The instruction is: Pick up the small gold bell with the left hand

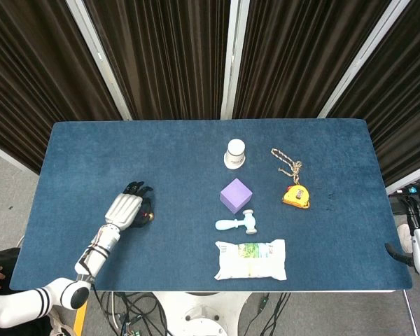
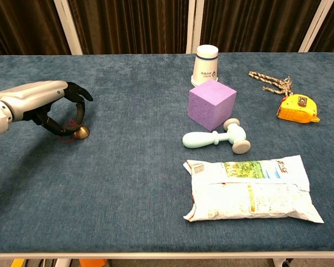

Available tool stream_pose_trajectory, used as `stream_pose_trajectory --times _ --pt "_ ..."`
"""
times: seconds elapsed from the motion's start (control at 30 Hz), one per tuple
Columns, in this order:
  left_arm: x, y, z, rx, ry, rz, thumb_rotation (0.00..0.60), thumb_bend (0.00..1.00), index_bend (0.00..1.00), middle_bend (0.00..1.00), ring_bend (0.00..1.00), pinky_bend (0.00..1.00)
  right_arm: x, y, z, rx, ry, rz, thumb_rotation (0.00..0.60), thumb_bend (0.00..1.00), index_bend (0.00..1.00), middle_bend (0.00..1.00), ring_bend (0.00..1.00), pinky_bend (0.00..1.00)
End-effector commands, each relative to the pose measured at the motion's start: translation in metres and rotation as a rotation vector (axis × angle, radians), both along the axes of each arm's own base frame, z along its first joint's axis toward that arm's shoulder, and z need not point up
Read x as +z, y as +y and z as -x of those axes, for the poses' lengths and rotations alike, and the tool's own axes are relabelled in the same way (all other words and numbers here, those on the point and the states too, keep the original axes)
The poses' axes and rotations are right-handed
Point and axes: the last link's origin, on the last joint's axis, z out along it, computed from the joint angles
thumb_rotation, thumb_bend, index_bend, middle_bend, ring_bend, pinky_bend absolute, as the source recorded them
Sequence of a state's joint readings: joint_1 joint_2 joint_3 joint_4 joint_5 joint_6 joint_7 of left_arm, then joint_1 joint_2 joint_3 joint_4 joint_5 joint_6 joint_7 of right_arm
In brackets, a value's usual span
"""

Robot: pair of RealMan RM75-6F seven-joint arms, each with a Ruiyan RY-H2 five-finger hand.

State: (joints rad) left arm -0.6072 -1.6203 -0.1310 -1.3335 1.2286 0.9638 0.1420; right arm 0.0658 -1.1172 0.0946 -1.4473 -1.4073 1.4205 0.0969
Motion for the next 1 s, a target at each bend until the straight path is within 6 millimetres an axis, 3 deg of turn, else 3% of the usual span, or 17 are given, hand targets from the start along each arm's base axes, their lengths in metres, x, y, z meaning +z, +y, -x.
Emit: stream_pose_trajectory --times 0.03,0.4,0.63,0.77,0.87,0.9,0.97,1.0 --pt "0.0 0.0 0.0 0.001 0.0 0.0 0.6 0.38 0.59 0.16 0.0 0.0 0.0 0.0 0.0 0.0 0.0 0.001 0.6 0.11 0.0 0.0 0.0 0.0" --pt "0.009 0.0 -0.006 -0.013 -0.017 -0.026 0.6 0.41 0.61 0.18 0.0 0.0 0.001 0.0 0.0 0.001 0.0 0.004 0.6 0.11 0.0 0.0 0.0 0.0" --pt "0.049 0.015 -0.001 -0.019 0.051 -0.226 0.6 0.41 0.61 0.19 0.0 0.0 0.001 0.001 0.001 -0.003 0.001 0.005 0.6 0.11 0.0 0.0 0.0 0.0" --pt "0.045 -0.003 -0.022 0.125 -0.254 0.028 0.6 0.43 0.62 0.19 0.0 0.0 -0.001 0.0 0.002 -0.008 -0.001 -0.002 0.6 0.11 0.0 0.0 0.0 0.0" --pt "0.058 0.006 -0.016 -0.149 0.161 -0.204 0.6 0.45 0.62 0.19 0.0 0.0 -0.002 -0.001 0.001 -0.003 -0.005 -0.005 0.6 0.11 0.0 0.0 0.0 0.0" --pt "0.051 0.003 -0.018 -0.098 0.106 -0.195 0.6 0.45 0.62 0.19 0.0 0.0 -0.002 -0.001 0.001 -0.001 -0.003 -0.005 0.6 0.11 0.0 0.0 0.0 0.0" --pt "0.038 -0.008 -0.029 0.144 -0.26 0.051 0.6 0.46 0.62 0.18 0.0 0.0 -0.001 0.0 0.001 0.0 0.001 -0.001 0.6 0.11 0.0 0.0 0.0 0.0" --pt "0.045 -0.003 -0.026 0.135 -0.232 0.063 0.6 0.47 0.61 0.18 0.0 0.0 0.0 0.0 0.001 -0.001 0.002 0.003 0.6 0.11 0.0 0.0 0.0 0.0"
